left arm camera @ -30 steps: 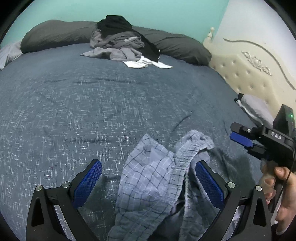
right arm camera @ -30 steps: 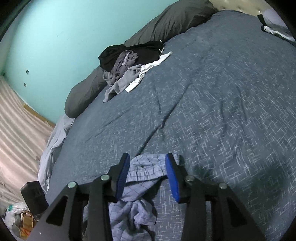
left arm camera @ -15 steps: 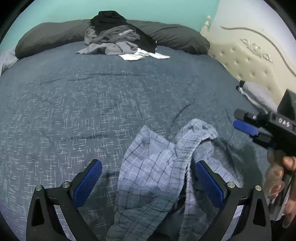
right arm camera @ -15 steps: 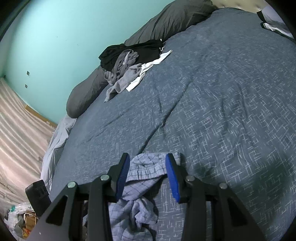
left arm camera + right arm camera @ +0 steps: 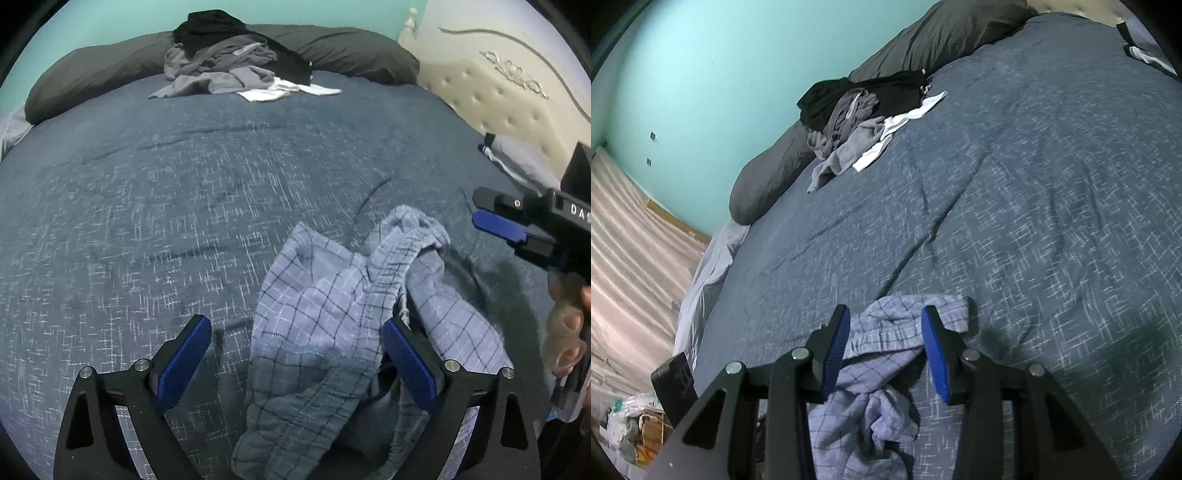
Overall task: Fold clothes
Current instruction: 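Drag the plaid shorts across the bed with the right gripper to spread them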
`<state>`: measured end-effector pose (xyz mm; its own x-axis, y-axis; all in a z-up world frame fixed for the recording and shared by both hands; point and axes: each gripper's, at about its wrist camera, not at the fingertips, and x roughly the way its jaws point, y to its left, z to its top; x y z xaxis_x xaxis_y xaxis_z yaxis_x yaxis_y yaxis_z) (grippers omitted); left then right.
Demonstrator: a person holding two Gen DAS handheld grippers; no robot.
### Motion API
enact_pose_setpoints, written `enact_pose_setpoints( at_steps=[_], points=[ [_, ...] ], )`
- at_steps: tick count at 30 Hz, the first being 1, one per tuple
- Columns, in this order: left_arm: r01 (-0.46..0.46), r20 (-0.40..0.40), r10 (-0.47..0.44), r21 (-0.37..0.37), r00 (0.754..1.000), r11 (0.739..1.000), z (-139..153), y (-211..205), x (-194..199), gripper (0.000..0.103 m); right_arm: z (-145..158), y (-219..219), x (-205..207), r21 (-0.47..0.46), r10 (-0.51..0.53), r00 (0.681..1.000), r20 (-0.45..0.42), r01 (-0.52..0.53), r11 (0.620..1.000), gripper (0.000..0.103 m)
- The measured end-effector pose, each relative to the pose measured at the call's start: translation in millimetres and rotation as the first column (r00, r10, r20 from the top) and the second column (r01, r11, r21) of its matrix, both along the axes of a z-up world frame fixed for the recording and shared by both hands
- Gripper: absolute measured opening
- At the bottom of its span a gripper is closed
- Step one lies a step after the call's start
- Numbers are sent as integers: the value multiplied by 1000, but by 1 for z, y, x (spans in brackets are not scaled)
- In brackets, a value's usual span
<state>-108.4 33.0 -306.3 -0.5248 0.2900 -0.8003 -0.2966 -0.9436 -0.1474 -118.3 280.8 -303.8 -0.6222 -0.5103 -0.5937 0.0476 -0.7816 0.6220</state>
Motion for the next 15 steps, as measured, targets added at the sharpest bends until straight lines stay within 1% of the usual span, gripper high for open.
enact_pose_setpoints(
  at_steps=[5,8,15],
  points=[
    [-2,6,2,1,1000,1000,-3,-1,4,96,-8,-13,-7,-15,55,997,49,-55,998,41],
    [-5,2,5,1,1000,1000,-2,-3,7,96,-16,-21,-10,-45,86,992,92,-82,996,41],
    [-6,-5,7,14,1000,1000,0,-10,7,96,-29,-37,-14,-105,144,980,140,-130,986,41]
  ],
)
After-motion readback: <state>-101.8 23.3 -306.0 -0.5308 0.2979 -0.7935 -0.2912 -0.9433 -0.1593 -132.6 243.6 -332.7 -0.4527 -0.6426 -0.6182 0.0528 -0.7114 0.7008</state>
